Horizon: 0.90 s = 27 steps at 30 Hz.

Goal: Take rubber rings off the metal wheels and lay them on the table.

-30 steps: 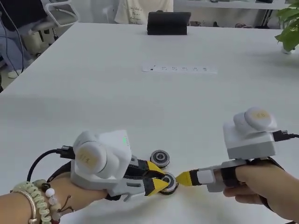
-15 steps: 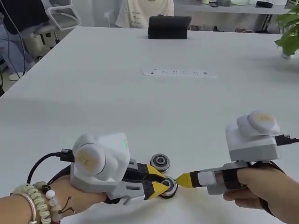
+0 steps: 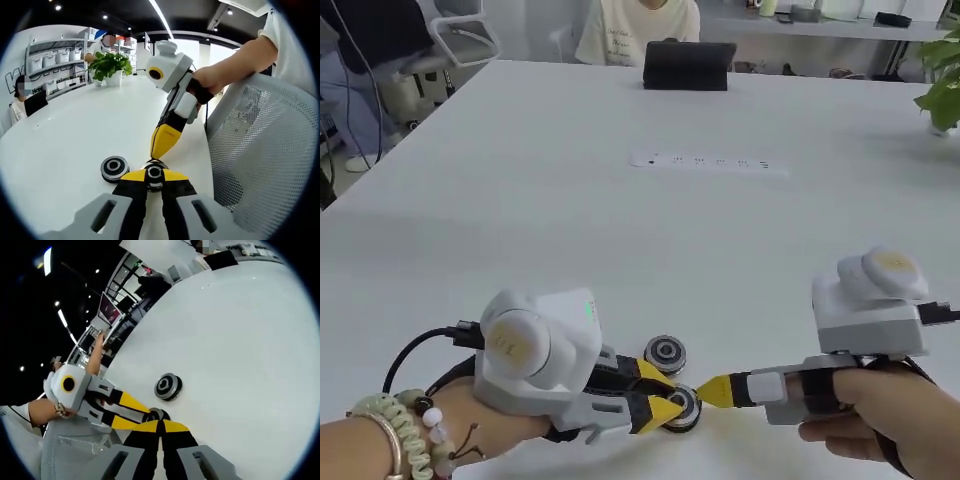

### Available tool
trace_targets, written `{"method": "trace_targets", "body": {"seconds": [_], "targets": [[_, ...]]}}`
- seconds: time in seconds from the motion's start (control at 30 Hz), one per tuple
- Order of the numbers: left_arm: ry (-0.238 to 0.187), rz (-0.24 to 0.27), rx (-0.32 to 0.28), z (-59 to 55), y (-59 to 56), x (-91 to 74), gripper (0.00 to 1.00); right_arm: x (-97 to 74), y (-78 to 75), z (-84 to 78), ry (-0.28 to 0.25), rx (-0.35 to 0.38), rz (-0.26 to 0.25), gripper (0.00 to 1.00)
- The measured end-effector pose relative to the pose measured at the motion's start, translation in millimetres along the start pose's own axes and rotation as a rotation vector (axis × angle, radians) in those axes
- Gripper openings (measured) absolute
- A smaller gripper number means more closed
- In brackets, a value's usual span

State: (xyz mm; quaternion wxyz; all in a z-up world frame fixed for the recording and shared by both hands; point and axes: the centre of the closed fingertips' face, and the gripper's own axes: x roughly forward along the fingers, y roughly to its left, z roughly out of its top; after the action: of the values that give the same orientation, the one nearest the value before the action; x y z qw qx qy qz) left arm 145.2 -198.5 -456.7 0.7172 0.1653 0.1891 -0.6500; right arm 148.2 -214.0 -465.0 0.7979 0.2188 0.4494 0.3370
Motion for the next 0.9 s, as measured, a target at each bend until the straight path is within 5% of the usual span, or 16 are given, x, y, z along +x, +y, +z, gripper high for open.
{"method": "trace_targets", "body": {"seconds": [0.1, 0.2, 0.23, 0.33, 0.37, 0.53, 0.7, 0.9], "targets": [[-0.001, 0.0, -0.002, 0.1, -0.1, 0.1, 0.05, -0.3, 0.2, 0.4, 0.0, 0.002, 0.004, 0.0], [-0.003, 0.0, -0.004, 0.2, -0.2, 0.2, 0.05, -3.4, 27.5, 17.7, -0.083, 0.083, 0.158, 0.0], [-0.003, 0.001, -0.004, 0.1, -0.2, 0.3, 0.05, -4.3, 19.7, 24.5, -0.112, 0.074, 0.099, 0.0], [-0.006, 0.002, -0.005, -0.1, -0.5, 0.3, 0.05, -6.1, 14.1, 24.8, -0.107, 0.011, 0.068, 0.0], [-0.007, 0.002, -0.007, -0.1, -0.4, 0.4, 0.05, -7.0, 1.4, 23.3, -0.097, -0.026, 0.009, 0.0], [-0.005, 0.003, -0.002, -0.2, -0.5, 0.2, 0.05, -7.4, -34.6, 5.7, 0.023, -0.237, -0.175, 0.0], [-0.005, 0.002, 0.0, -0.1, -0.5, 0.0, 0.05, 0.8, -23.7, -4.8, 0.086, -0.352, -0.14, 0.0], [-0.005, 0.0, 0.002, 0.0, -0.7, -0.3, 0.05, 3.7, -14.2, -11.9, 0.146, -0.561, -0.126, 0.17]]}}
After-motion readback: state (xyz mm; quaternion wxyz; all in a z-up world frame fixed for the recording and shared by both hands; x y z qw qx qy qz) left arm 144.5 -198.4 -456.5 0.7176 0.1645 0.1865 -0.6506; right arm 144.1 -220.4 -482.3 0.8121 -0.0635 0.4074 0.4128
